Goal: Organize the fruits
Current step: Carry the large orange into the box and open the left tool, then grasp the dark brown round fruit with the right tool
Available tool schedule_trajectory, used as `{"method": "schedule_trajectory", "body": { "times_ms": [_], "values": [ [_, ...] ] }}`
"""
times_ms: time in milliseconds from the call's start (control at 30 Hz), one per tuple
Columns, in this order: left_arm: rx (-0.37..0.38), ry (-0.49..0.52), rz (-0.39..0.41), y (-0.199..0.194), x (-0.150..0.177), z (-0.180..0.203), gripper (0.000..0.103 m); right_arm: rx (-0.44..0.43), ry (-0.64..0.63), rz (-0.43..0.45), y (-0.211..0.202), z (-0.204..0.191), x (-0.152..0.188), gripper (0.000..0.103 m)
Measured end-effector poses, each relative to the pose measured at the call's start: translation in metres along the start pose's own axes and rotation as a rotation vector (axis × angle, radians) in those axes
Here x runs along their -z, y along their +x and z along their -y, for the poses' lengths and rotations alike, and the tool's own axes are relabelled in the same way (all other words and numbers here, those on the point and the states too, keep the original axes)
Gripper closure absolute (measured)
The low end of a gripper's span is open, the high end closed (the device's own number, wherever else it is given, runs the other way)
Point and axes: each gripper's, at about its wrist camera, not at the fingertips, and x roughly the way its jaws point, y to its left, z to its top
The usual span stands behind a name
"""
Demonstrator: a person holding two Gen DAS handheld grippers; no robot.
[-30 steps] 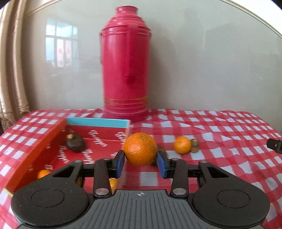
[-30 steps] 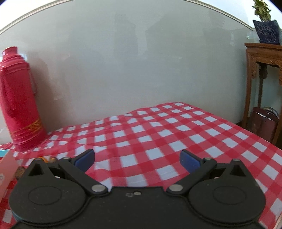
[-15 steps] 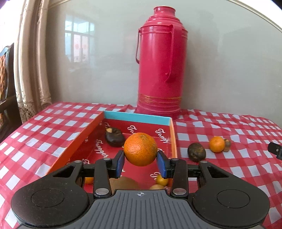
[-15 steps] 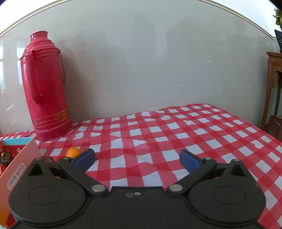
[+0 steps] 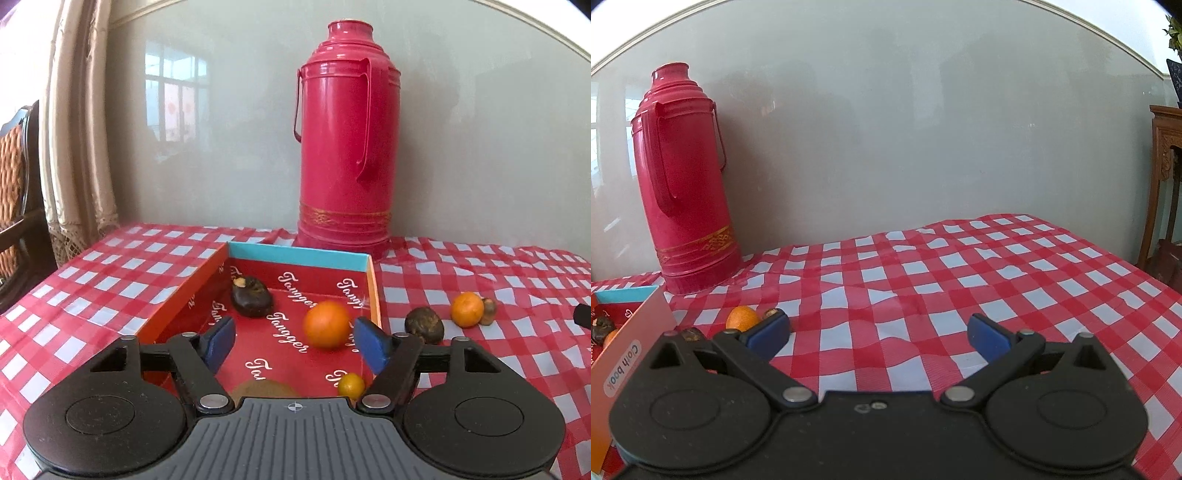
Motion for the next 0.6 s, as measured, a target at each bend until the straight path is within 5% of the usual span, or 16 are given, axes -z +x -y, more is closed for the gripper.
{"method": "schedule_trajectory", "body": {
  "times_ms": [400,467,600],
  "values": [
    [-0.025,-0.026,-0.002,0.000,0.002,-0.022,0.030,-0.130,-0.092,-0.026,0.010,-0.030,0.001,0.010],
    [-0.034,-0.034,-0.001,-0.001,0.003,-0.030,0.030,-0.165,-0.113,-0.045,0.015,-0.039,0.001,0.013],
    [-0.066,-0.046,0.010,-0.006,0.004,-0.049,0.030,-0.240,-0.156,-0.092,0.025,-0.063,0.002,0.035]
  ]
}}
